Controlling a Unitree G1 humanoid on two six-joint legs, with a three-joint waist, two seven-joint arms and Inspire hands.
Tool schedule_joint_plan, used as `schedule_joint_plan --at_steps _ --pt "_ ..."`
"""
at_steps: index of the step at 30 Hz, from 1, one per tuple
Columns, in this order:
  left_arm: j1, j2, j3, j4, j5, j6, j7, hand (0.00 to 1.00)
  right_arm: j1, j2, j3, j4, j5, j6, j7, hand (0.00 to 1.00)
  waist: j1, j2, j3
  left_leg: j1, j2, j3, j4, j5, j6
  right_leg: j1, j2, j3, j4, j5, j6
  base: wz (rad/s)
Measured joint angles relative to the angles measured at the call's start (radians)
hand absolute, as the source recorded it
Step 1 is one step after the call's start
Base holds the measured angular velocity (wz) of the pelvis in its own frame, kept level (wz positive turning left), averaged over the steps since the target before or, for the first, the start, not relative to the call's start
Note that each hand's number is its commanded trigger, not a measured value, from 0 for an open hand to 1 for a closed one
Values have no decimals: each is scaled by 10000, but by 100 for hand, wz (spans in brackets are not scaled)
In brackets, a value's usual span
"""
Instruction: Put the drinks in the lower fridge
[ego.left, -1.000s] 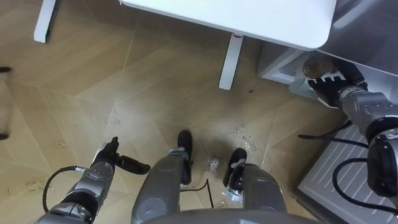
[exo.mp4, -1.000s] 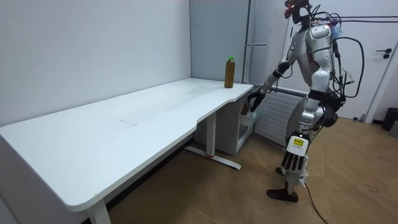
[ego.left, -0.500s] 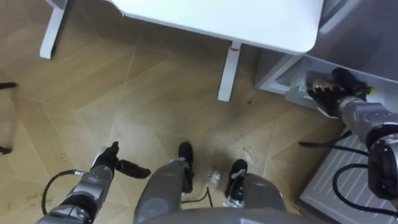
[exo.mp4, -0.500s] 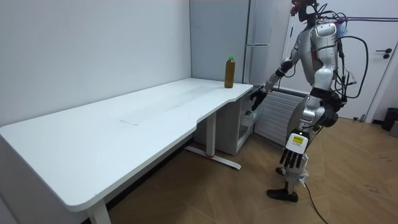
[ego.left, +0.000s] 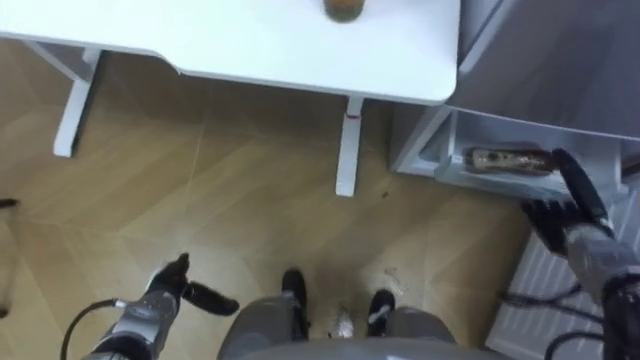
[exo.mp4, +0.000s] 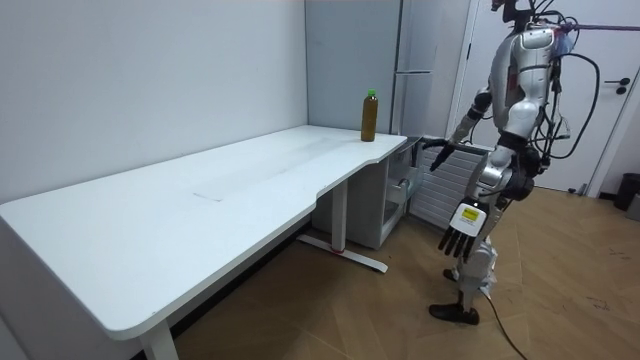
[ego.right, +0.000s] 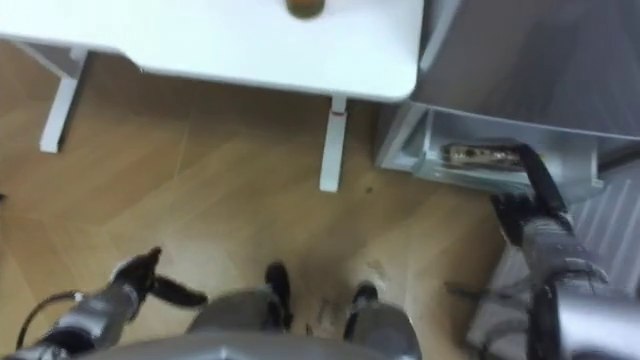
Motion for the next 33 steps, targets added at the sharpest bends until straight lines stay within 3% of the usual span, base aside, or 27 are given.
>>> schedule_joint_plan --at_steps 4,13,21,26,30,33 --pt "200 -1 205 -23 -24 0 31 0 545 217 20 -10 -25 -11 14 0 -15 8 -8 360 60 134 -153 -44 -67 303 91 142 -198 26 -36 -11" --pt "977 -130 813 -300 22 -130 247 0 1957 1221 183 -107 -106 -121 461 0 -2 11 -15 1305 94 243 -510 -262 -264 1291 224 219 -712 -35 -57 -4" --pt "1469 -158 1693 -603 394 -219 462 0 2574 1443 178 -166 -964 -128 900 0 -207 26 -16 1920 90 293 -562 -531 -356 1958 232 217 -873 -251 -31 0" --pt "1547 -304 1723 -548 394 -220 386 0 3139 1553 188 -161 -1323 -131 1094 0 -284 33 -22 2466 93 303 -561 -737 -436 2537 252 242 -1020 -373 -20 -2" --pt "1719 -457 1774 -509 428 -264 289 0 3465 1766 182 -106 -2007 -148 1179 0 -282 46 -41 2888 154 513 -542 -937 -496 2848 293 525 -1014 -462 -21 -20" --pt "1769 -456 1777 -520 525 -271 223 0 3724 1918 201 -102 -2860 -134 1187 0 -497 15 -34 2893 152 509 -541 -948 -495 2859 293 532 -1016 -468 -16 -2"
